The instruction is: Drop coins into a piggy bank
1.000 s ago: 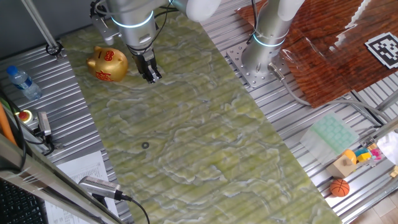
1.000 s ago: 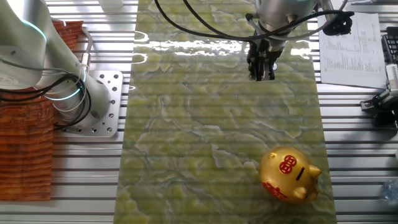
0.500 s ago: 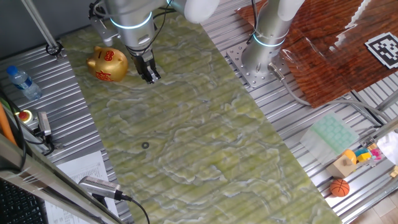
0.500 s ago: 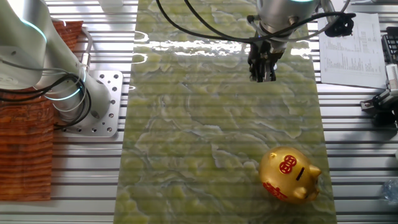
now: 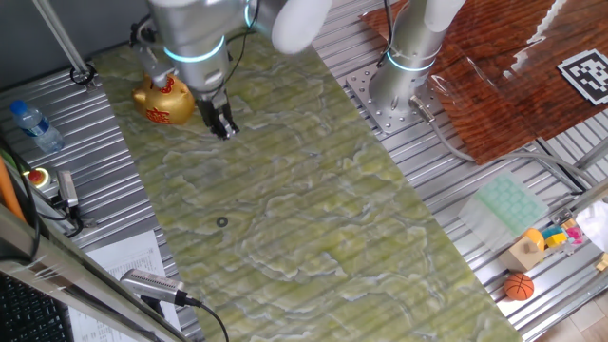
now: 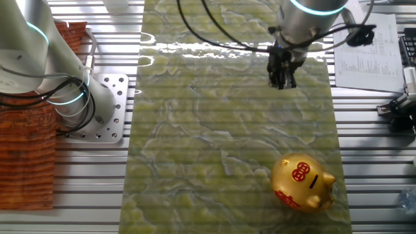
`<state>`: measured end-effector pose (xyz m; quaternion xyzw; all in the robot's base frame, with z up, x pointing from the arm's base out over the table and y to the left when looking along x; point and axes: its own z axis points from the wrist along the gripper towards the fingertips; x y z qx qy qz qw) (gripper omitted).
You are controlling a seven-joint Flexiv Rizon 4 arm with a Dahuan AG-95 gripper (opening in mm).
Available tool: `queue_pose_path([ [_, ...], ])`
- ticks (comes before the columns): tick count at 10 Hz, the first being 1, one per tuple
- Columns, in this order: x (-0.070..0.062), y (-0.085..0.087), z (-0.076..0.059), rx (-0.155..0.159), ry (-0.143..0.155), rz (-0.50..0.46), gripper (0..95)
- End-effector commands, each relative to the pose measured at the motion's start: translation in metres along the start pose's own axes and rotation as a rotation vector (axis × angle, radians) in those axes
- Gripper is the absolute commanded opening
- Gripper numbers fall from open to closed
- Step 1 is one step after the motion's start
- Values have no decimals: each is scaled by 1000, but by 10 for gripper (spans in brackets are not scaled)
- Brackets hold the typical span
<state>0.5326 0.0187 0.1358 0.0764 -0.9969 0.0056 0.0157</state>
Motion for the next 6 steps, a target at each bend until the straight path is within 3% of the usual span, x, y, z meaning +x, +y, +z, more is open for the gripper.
queue_pose_path([
  [1,-10,11,3,1,5,-11,0],
  [6,-36,27,24,-1,8,-74,0],
])
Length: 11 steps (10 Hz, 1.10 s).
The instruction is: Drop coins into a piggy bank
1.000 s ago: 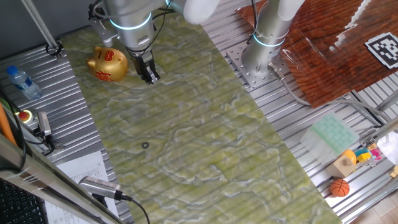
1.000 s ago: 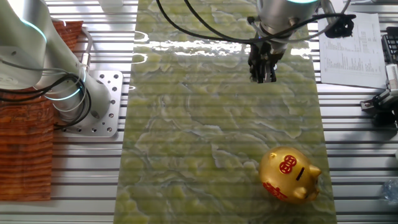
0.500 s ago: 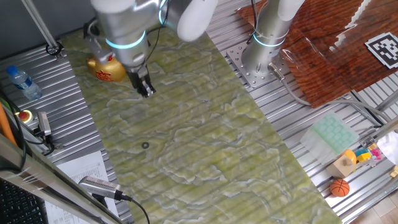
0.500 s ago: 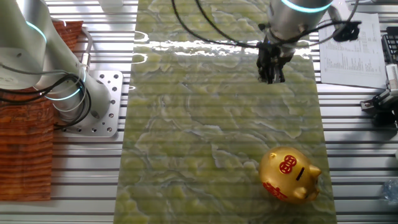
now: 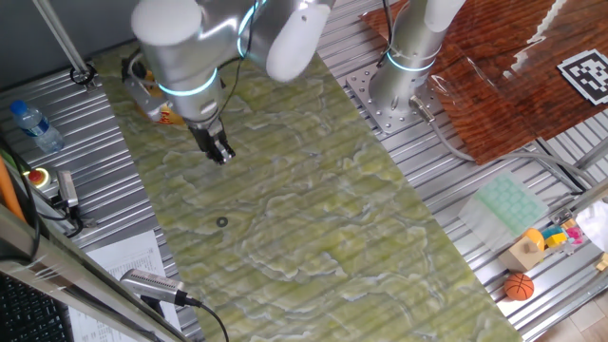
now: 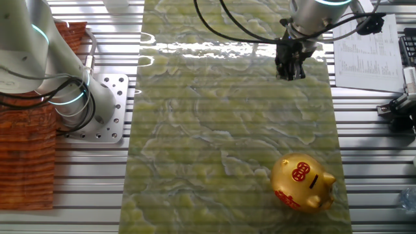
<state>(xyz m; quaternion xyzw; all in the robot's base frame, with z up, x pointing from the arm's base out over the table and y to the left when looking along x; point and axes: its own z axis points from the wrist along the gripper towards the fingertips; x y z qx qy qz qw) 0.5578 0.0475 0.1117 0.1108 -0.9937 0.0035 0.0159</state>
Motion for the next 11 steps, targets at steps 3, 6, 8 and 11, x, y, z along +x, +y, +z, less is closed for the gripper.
queue_pose_path([
  [3,-17,9,0,6,10,-20,0],
  [6,-21,9,4,-9,12,-36,0],
  [8,-25,10,6,-16,5,-46,0],
  [11,-38,17,12,-7,15,19,0],
])
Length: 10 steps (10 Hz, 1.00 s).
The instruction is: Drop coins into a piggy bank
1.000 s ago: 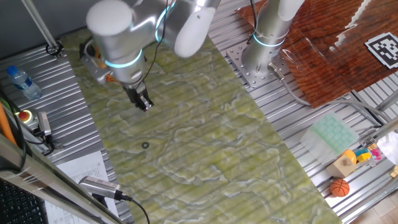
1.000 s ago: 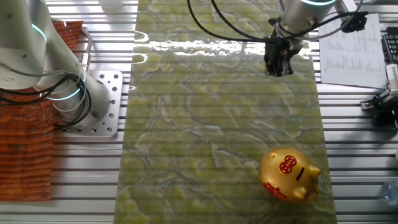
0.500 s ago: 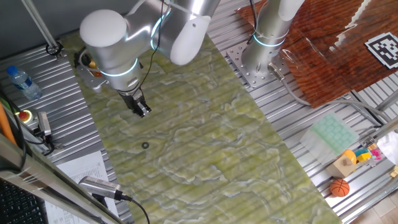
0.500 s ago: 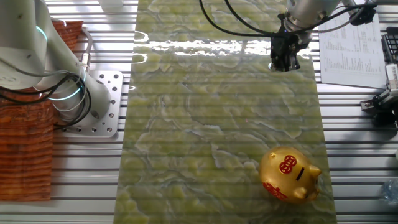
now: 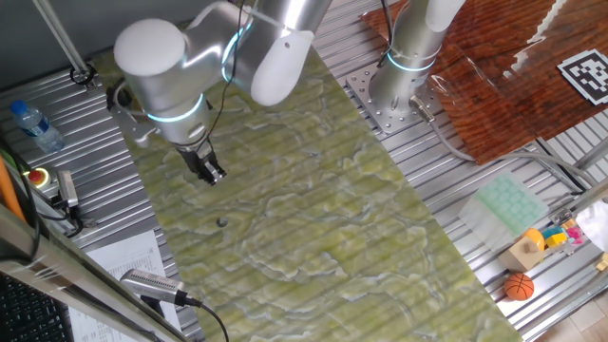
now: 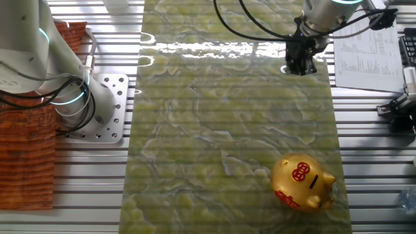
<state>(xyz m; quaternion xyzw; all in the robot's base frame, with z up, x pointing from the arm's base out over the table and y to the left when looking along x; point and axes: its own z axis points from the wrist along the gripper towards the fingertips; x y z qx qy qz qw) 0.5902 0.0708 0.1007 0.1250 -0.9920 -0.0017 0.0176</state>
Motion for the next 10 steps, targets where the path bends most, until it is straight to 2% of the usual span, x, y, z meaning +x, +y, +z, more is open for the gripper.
queue_pose_path([
  [1,-1,8,9,0,7,51,0],
  [3,0,23,17,3,-5,28,0],
  [5,-1,24,26,5,-13,9,0],
  [10,-13,30,38,12,-25,0,0],
])
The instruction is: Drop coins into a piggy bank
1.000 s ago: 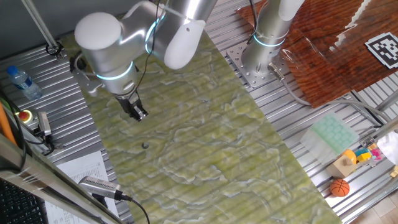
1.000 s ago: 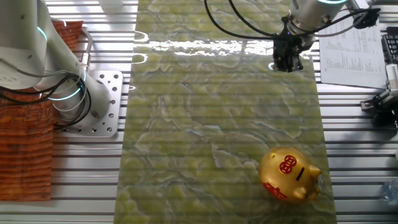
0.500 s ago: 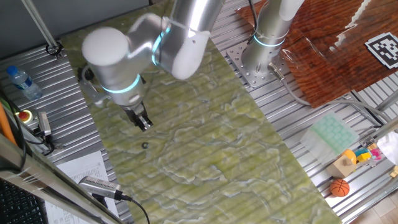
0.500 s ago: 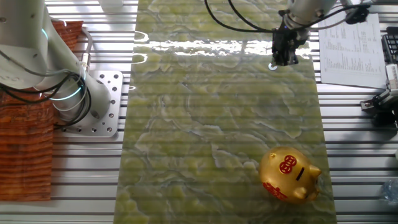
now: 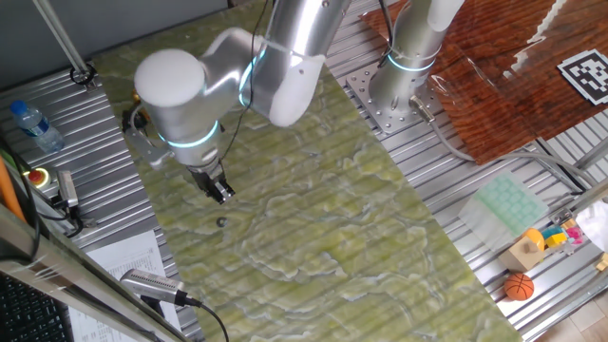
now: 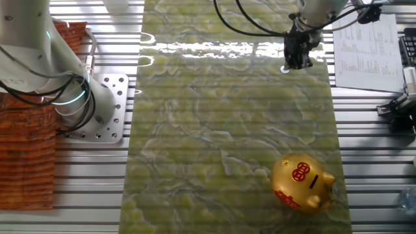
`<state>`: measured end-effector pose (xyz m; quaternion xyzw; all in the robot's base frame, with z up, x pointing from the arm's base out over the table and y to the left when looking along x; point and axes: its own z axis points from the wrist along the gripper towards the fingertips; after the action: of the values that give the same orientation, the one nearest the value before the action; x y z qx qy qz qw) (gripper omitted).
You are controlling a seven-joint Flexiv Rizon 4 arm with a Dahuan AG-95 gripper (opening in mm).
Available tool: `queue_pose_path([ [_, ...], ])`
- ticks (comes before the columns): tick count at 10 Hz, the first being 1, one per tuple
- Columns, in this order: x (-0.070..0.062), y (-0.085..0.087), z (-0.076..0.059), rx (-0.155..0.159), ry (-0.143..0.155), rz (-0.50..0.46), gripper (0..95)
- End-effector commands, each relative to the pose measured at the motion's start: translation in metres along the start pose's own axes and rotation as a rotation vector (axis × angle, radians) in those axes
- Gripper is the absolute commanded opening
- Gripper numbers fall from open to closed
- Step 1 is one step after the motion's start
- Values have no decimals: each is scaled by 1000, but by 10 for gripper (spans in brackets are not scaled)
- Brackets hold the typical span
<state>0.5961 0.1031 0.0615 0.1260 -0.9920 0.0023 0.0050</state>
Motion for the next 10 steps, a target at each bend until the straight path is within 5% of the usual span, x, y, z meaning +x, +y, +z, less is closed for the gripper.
queue_pose_path([
  [1,1,1,1,1,0,-1,0],
  [7,-2,13,19,5,-26,-19,0],
  [8,-2,13,21,6,-26,-22,190],
  [10,-1,13,29,4,-26,-32,190],
])
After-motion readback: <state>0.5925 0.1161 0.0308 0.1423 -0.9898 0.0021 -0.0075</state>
